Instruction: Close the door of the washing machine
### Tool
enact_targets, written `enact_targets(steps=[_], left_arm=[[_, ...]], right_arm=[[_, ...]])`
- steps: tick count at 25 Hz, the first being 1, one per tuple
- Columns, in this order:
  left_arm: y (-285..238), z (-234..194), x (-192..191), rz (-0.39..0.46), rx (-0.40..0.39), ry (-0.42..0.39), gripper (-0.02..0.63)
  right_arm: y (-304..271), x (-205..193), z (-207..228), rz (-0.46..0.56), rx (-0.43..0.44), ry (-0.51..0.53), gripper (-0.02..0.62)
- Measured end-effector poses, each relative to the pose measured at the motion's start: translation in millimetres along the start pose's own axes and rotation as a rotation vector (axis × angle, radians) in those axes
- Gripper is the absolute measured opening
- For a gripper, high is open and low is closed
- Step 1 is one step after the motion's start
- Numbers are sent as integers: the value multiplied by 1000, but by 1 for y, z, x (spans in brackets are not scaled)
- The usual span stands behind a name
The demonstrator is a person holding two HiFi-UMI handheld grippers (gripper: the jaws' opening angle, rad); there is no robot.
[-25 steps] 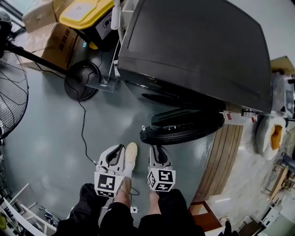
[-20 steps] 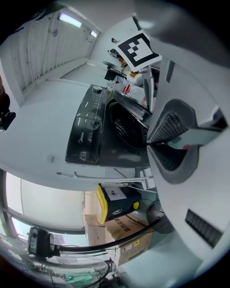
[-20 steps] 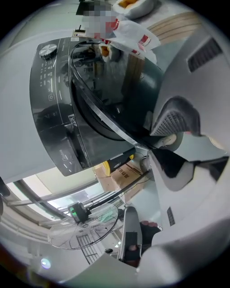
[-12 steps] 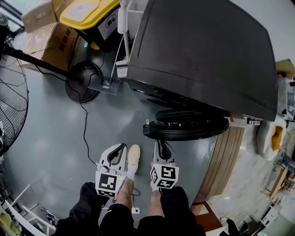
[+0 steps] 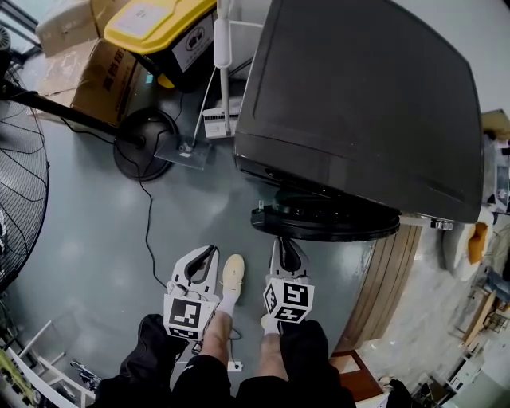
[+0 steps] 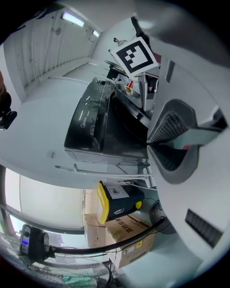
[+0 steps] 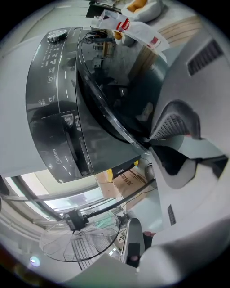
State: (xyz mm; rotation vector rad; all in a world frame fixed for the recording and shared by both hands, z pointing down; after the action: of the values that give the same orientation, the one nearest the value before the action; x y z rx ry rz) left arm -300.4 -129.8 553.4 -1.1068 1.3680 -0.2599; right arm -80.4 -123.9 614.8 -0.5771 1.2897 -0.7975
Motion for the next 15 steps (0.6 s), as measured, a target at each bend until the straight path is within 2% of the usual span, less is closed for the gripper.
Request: enact_targets(steps=[15], left_arm=[[-17,-17,19,5,-11,6,32]], right_arm=[[-26,31,0,25,-20,7,54]])
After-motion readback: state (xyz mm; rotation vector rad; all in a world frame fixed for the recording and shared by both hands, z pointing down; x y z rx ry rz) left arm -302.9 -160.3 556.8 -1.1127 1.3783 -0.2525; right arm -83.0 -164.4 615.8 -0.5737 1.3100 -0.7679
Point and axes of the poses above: the fingertips, and each gripper's own axes: y backward along the fingers, z to its right, x out of its top, the point moved 10 cm from there along y, backward along the fingers, and after that the axes turned 10 degrees about -z, right-handed, at the moved point
